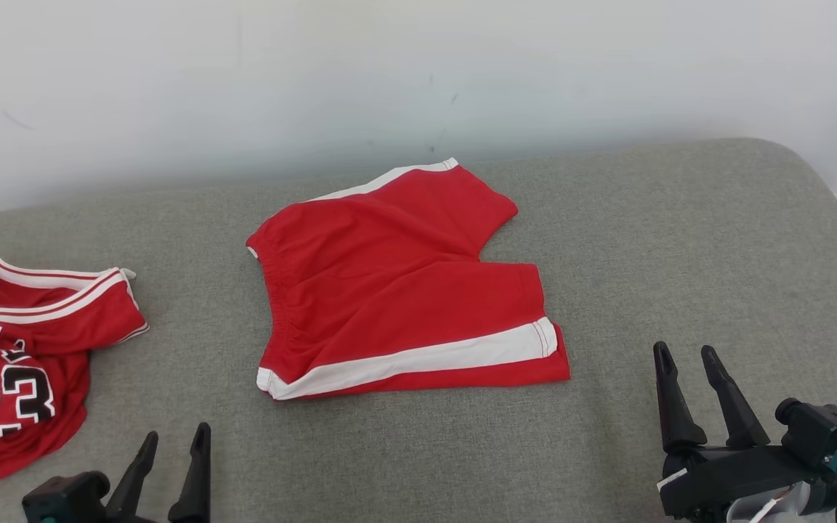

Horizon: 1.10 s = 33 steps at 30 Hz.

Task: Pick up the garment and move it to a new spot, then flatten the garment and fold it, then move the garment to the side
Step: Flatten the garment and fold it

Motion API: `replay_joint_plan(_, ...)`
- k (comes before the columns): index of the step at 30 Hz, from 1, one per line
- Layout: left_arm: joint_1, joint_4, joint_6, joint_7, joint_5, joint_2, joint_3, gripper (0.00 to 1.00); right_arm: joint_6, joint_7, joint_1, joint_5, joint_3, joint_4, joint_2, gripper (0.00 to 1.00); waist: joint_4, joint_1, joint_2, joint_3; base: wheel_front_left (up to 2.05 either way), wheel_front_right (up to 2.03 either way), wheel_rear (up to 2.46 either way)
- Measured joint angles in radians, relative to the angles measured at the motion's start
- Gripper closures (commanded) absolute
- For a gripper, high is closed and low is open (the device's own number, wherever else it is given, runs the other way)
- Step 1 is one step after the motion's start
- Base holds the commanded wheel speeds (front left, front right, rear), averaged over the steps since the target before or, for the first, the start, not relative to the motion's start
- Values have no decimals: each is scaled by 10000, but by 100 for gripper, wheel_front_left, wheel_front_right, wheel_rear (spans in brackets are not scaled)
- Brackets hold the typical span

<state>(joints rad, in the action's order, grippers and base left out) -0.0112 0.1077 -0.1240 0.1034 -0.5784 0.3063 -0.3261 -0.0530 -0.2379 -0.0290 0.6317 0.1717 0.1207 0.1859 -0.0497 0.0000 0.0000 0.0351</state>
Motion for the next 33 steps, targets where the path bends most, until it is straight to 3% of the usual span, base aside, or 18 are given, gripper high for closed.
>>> replay_joint_plan(9, 3, -359, -2, -543, 15, -132, -27, 0, 0, 17, -15, 17, -17, -75, -4, 0, 80, 0, 1, 174, 0, 0, 0)
replay_joint_plan(16, 760, -426, 15, -1513, 94, 190, -238, 0, 92, 1097, -1084, 17, 489, 155, 169, 0, 89, 0, 0, 470, 0, 0, 0)
replay_joint_plan(26, 2970, 529, 930, -3129, 382, 690, -1030, 0, -33, 3358, -2663, -86, 1327, 1072, 303, 0, 101, 1, 0, 1111, 0, 0, 0)
replay_joint_plan(33, 3932, 1181, 1526, -3910, 548, 727, -1534, 0, -176, 4449, -3413, -96, 1511, 1521, 311, 1, 135, 1, 1, 1644, 0, 0, 0)
